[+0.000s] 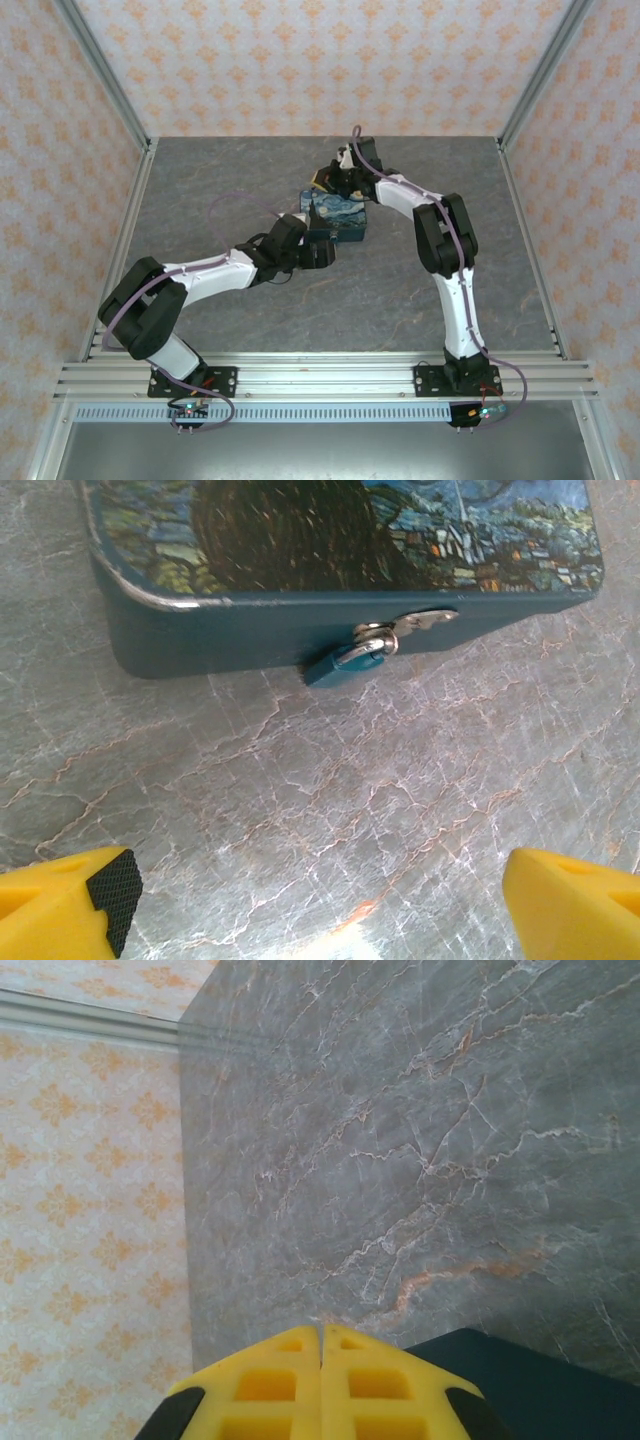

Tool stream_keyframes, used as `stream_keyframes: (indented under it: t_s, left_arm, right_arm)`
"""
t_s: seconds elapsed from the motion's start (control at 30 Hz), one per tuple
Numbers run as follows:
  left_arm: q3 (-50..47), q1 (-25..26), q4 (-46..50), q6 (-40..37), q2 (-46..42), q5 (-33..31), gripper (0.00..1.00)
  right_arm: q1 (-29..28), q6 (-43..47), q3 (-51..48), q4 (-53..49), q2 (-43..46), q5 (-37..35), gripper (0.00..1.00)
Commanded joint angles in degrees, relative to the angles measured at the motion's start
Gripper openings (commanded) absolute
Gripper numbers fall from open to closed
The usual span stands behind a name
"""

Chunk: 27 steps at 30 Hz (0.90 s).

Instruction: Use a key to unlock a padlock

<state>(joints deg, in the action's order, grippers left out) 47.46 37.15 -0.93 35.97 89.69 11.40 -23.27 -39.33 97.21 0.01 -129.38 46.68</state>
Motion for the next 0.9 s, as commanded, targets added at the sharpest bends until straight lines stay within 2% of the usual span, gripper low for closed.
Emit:
stream_keyframes:
  t_s: [0.0,0.2,0.53,0.87]
  left_arm:
    - [-1.14,0.21,-1.52,-0.02,-2.41,-0.45,0.94]
    - [-1.25,0.26,-3.46,0.38,-1.85,0.83,0.94]
    - [-1.09,1.9,-9.41,-0.76,1.45,6.36,0.89]
    - [2.05,3.63,-13.13,-0.46,9.52,5.41,0.84]
  right_arm:
    - [-0.55,-0.15,-6.41,-0.98,2.1,-0.26,0.0]
    - [-0.8,-6.57,-13.1,8.63,5.25,0.24,0.0]
    - [2.34,-9.45,-14.19,12.34,11.17,-6.13,0.0]
    - [4.39,-9.73,-24.93,16.36,16.22,-6.39,0.0]
